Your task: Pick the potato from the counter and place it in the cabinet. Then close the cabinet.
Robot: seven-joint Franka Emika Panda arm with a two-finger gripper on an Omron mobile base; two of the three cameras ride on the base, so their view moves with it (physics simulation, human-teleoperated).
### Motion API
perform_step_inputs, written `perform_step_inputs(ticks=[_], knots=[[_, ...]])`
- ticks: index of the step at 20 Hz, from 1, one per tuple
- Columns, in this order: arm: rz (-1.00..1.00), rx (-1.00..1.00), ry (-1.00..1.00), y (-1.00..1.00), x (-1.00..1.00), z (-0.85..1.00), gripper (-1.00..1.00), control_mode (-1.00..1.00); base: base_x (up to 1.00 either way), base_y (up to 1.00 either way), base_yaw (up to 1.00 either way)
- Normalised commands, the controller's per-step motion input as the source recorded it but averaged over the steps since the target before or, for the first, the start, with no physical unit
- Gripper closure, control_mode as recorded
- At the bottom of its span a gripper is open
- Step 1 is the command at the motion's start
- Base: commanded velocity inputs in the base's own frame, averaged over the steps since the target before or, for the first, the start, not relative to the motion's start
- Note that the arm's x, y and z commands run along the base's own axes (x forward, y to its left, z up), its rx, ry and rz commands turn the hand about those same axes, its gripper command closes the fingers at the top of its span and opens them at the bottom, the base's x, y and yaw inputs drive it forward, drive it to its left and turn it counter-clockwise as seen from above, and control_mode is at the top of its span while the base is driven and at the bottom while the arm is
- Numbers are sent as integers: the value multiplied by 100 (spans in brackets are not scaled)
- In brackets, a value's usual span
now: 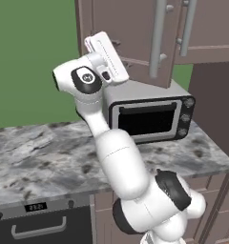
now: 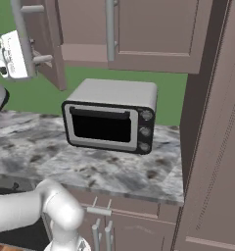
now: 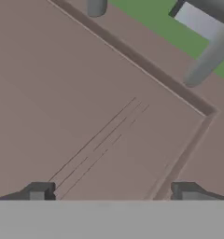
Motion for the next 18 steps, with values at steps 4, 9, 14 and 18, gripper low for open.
perform_step_inputs(ticks=[4,9,14,18], knots=[[11,0,2,-100,85,10,-100,-100,0,0,0],[21,0,0,-87,82,15,-100,-100,0,0,0],[27,2,0,-74,62,17,-100,-100,0,0,0],[27,6,0,-78,65,0,-100,-100,0,0,0]])
